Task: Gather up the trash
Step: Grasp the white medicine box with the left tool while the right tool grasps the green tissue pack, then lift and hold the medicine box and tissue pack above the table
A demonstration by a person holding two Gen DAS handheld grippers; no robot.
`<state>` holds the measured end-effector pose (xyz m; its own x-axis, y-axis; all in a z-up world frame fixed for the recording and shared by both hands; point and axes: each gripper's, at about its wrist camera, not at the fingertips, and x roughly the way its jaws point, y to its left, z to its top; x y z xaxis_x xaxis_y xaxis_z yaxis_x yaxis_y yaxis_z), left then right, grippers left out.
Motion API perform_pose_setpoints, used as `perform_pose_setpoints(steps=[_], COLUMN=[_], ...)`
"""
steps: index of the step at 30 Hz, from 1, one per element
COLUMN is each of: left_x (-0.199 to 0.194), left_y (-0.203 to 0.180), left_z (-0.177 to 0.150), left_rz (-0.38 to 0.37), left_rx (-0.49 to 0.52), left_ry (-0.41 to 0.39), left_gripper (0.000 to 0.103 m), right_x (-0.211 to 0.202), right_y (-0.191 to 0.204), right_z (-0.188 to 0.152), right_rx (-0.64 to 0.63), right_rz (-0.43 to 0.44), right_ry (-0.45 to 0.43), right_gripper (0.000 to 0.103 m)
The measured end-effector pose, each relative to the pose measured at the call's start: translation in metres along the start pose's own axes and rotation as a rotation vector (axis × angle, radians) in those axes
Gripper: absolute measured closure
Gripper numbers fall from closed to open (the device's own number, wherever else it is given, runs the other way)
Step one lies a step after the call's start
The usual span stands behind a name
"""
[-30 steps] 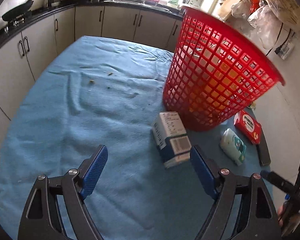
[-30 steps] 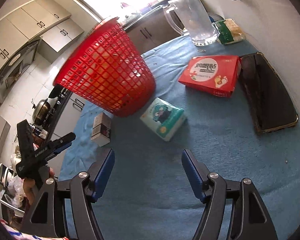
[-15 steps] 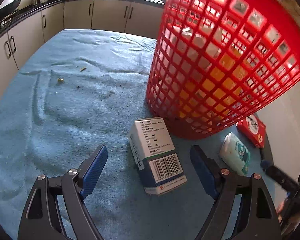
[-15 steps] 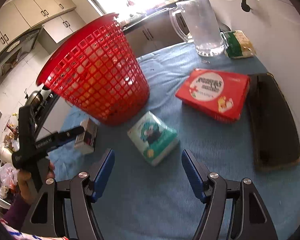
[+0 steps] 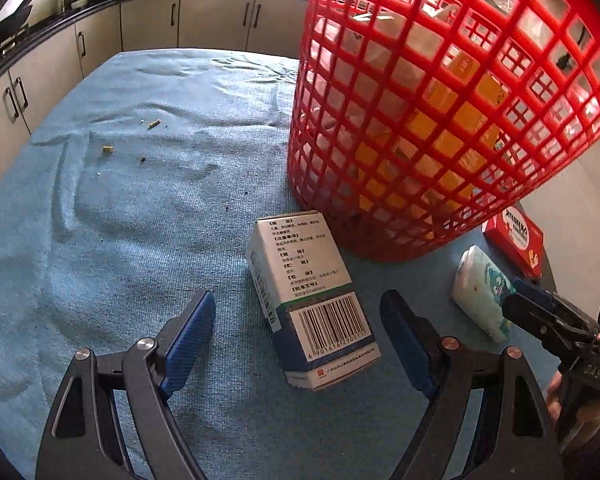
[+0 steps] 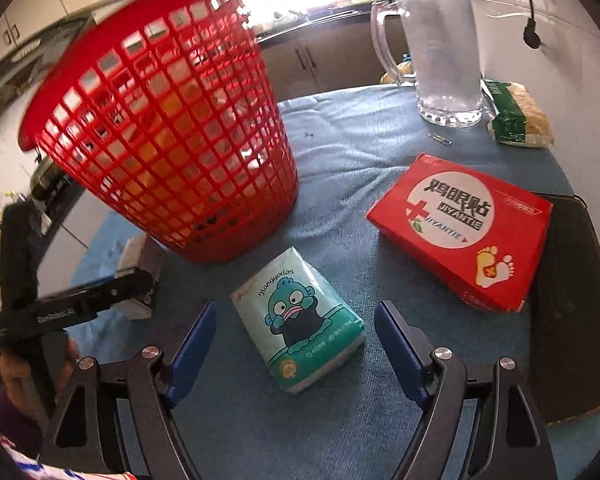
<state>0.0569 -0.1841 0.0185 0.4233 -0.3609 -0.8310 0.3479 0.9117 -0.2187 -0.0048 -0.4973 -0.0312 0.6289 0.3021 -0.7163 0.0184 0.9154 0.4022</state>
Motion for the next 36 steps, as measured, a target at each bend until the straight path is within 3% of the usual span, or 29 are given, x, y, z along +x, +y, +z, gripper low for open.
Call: perform_pose_setpoints(steps=[7,9,11,14,18,25,36], left_x=[0.000,-0.001,-0.003,-0.005,-0.015,-0.055,-0.124], left_y=[-0.014,-0.018,-0.022,-0.024,-0.021,-0.018,-0.007], left_z=[-0.007,-0.009,-0.012,-0.014,-0.022,-0.048,-0.089], left_rz=[0.058,0.078,0.111,0.105,0.097,0.122,0.180], left_rx=[0.080,0.100,0.124,0.150,0.137,0.152,0.130], left_ry=[0.006,0.008,0.007,0.018,0.008,-0.053,-0.126], left_gripper=[0.022,0.034,0.064,0.065,0.065,0.066,0.070], right_x=[0.016,0.019,0.021,0.023,0.023,0.002,-0.041], right_y=[0.011,0.016,0.021,0.029,0.038,0.036,0.051], right_z=[-0.003,-0.004,-0.005,-0.009,-0.017,-0.032,-0.079], right_rx=[-0.050,-0.066,-0.082,-0.113,-0.163,-0.122,-0.079], right_rz=[-0.051,-0.068,-0.087,-0.123,-0.184,-0.156,-0.130], right_ry=[0.032,0.032,0.034,0.045,0.051,0.052,0.029], right_gripper=[0.018,0.018,0.018,0.019,0.037,0.060,0.065])
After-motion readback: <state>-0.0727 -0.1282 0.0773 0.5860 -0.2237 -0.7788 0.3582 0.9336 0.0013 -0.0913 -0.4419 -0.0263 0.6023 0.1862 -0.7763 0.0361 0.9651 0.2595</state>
